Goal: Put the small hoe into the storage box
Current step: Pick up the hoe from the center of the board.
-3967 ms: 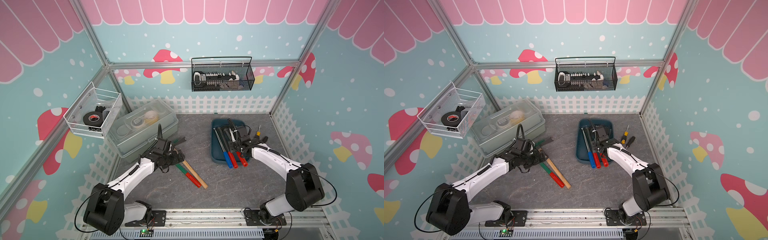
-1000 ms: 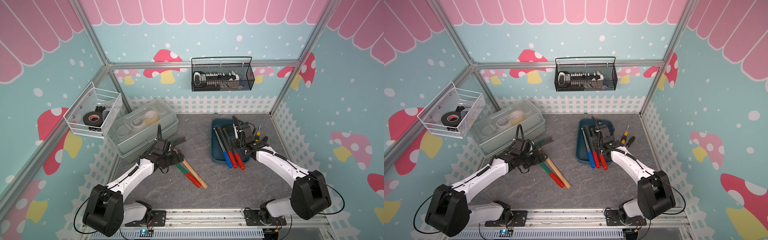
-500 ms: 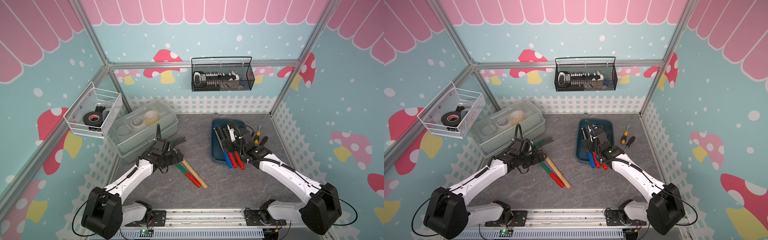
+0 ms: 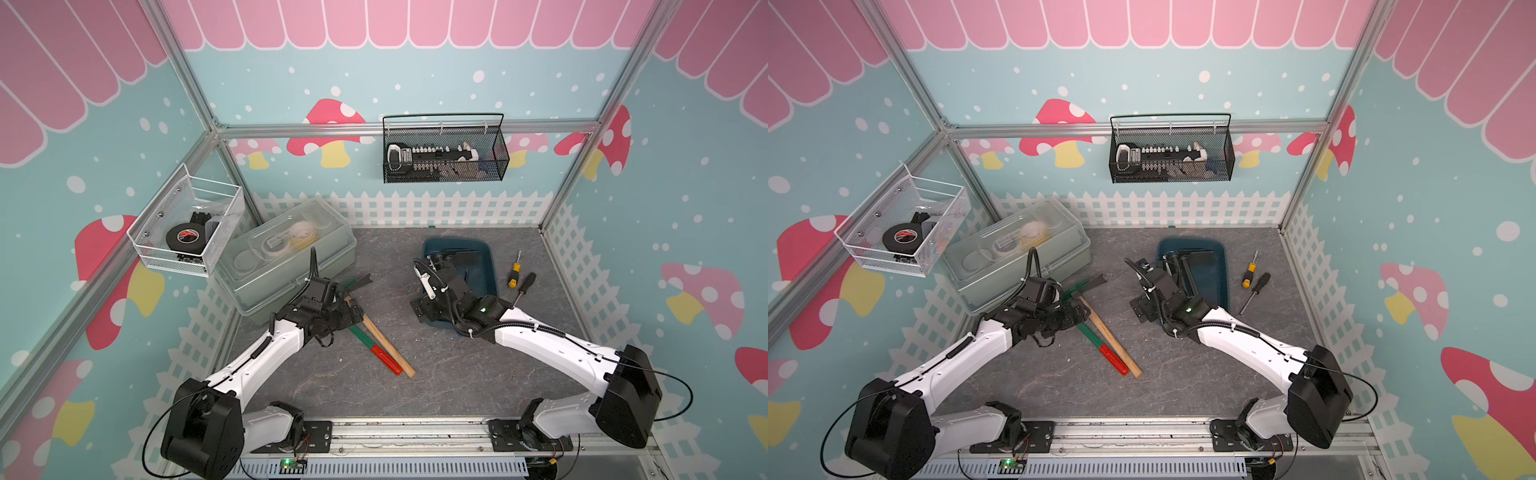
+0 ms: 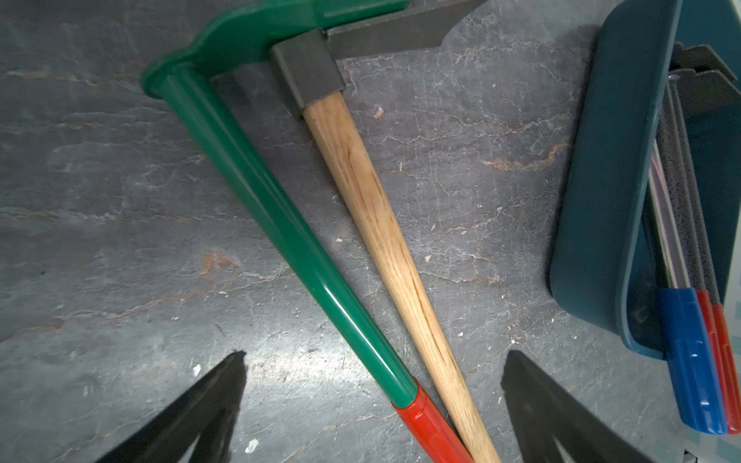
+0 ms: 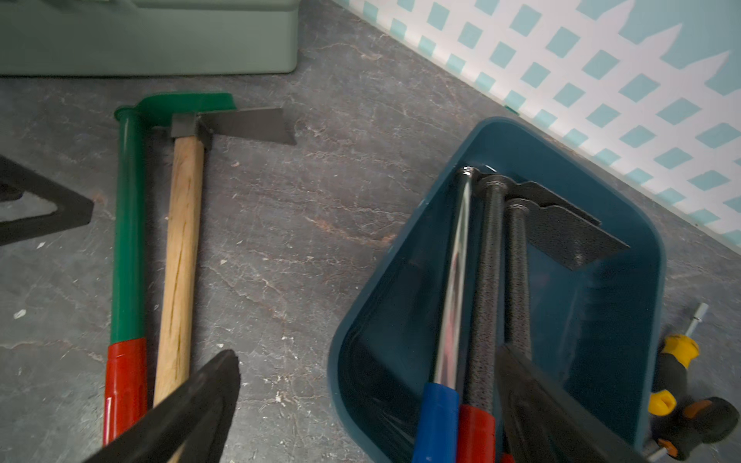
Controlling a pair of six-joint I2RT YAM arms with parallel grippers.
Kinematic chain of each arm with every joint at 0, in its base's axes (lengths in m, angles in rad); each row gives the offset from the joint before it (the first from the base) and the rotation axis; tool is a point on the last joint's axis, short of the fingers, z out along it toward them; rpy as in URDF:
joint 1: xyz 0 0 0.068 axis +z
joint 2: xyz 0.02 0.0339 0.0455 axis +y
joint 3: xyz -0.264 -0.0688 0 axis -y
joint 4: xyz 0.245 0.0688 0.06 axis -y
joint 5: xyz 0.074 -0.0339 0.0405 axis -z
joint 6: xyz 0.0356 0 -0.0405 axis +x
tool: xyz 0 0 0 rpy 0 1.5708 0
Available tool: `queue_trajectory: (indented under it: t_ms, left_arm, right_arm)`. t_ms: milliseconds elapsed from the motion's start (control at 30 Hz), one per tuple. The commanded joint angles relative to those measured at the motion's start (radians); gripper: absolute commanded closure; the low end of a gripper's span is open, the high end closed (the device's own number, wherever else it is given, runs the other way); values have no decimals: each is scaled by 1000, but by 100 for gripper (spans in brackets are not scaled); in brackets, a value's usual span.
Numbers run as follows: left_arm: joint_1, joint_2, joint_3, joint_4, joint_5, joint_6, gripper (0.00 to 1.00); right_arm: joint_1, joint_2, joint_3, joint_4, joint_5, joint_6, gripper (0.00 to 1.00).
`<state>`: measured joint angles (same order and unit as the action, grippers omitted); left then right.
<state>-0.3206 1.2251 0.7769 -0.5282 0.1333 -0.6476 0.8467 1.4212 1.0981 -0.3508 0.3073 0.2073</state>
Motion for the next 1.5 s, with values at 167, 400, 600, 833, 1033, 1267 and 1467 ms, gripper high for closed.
queue_trajectory:
  t_ms: [167,400,600,833,1033,1267,1467]
  left_arm:
    - [47,-49,-11,-52,-44,-11,1]
    - [87,-68,-28,-72,-26,-13,1]
    - [115,-85,-53,-78,-35,-53,1]
    - [124,-85,-70,-79,-55,-76,1]
    - [133,-83,-76,-79,-51,-81,1]
    - [143,-85,-81,-78,-52,-99,1]
    - [146,-81,-91,-81,-59,-123,1]
  right_arm:
    - [76,128,78,-62,-59,25,2]
    - [125,229,114,-47,-78,55,6]
    - [128,320,155,-30,-117,104,12]
    - [134,412,206,-33,-138,137,26]
    - [147,470,252,-42,-157,151,35]
    - [164,572,337,-71,-128,169,39]
    - [167,653,424,-88,-121,175,42]
